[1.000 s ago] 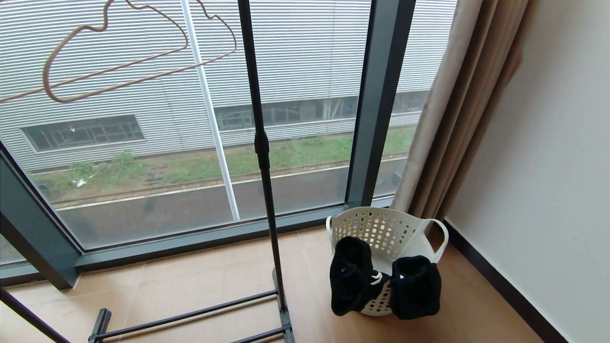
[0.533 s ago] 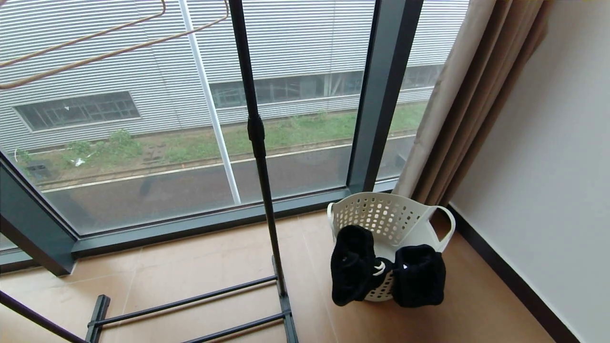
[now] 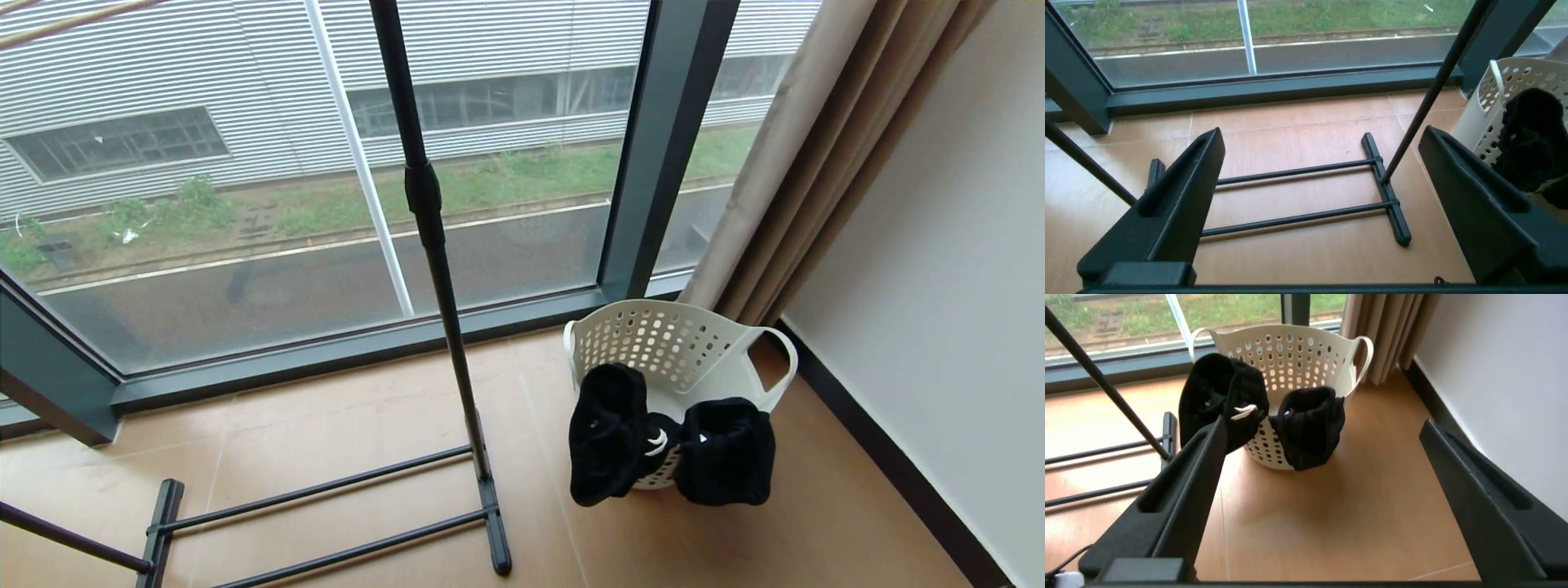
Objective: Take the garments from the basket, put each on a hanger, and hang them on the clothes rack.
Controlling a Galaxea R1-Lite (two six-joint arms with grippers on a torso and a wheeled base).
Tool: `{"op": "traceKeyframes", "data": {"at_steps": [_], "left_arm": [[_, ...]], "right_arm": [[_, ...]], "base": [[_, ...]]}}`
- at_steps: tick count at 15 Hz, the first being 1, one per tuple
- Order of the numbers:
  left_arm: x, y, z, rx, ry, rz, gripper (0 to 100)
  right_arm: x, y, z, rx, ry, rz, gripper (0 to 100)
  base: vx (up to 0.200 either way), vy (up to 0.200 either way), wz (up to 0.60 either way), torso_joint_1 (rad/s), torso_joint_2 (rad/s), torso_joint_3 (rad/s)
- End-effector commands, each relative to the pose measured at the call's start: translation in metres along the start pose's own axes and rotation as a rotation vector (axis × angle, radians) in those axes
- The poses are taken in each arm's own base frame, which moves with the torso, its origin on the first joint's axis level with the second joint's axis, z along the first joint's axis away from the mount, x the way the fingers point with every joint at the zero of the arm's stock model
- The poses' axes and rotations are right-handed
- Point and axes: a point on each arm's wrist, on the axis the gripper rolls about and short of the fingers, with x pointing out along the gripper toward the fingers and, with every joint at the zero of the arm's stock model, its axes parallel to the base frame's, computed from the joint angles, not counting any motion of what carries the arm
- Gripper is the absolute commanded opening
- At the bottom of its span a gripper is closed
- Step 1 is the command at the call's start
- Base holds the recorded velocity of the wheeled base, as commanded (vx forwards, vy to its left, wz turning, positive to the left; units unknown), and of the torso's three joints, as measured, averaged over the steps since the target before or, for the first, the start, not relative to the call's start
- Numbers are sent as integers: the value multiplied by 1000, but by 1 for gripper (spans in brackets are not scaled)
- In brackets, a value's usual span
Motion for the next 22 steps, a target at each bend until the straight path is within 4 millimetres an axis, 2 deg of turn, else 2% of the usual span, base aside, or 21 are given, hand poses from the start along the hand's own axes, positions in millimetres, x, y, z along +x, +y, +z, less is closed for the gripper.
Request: {"op": "traceKeyframes", "data": {"at_steps": [1, 16, 22], "left_arm": [[0, 0, 0, -1, 0, 0, 100], [0, 0, 0, 0, -2, 0, 100], [0, 0, 0, -1, -2, 0, 100]], "right_arm": [[0, 0, 0, -1, -2, 0, 100], [0, 0, 0, 0, 2, 0, 100], [0, 0, 0, -1, 0, 0, 100]], "base": [[0, 0, 0, 12, -7, -203], [0, 0, 0, 1, 3, -197], [0, 0, 0, 0, 1, -33]]}}
